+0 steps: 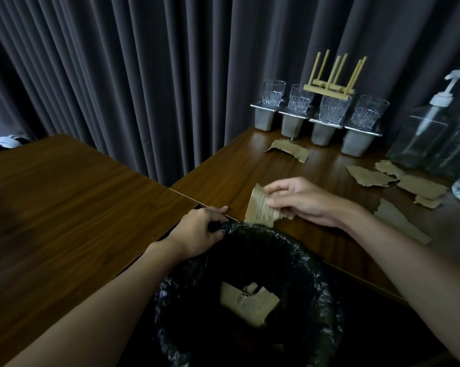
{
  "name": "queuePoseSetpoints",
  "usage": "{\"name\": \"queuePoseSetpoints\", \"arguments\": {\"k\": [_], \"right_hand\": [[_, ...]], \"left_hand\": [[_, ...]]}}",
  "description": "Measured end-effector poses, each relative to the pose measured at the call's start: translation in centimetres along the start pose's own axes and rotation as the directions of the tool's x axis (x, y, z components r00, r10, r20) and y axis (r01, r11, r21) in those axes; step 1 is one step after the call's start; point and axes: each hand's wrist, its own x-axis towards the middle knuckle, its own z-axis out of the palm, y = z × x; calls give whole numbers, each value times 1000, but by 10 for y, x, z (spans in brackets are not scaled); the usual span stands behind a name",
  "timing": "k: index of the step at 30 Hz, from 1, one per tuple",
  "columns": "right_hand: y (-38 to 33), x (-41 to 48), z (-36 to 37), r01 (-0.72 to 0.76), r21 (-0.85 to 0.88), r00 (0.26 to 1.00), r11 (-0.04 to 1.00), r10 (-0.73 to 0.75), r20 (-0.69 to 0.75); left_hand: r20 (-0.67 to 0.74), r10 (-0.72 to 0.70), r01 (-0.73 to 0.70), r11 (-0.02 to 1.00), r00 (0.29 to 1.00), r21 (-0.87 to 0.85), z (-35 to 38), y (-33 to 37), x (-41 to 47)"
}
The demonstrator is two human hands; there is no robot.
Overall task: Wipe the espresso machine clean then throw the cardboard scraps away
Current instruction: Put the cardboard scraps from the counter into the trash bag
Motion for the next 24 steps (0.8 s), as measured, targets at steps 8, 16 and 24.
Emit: {"name": "queuePoseSetpoints", "arguments": {"k": [8,16,24], "right_hand": [[26,-1,-10,-91,-565,940,820,-116,-320],[31,-5,3,-148,-795,930,588,-190,-314],[24,3,4,-237,-750,930,617,-78,-358]], "left_hand": [[-1,6,-6,1000,1000,-16,1,-2,2],[-1,10,-10,1000,1000,-29,0,-3,2],[16,3,-2,999,1000,-32,-2,-4,3]]}}
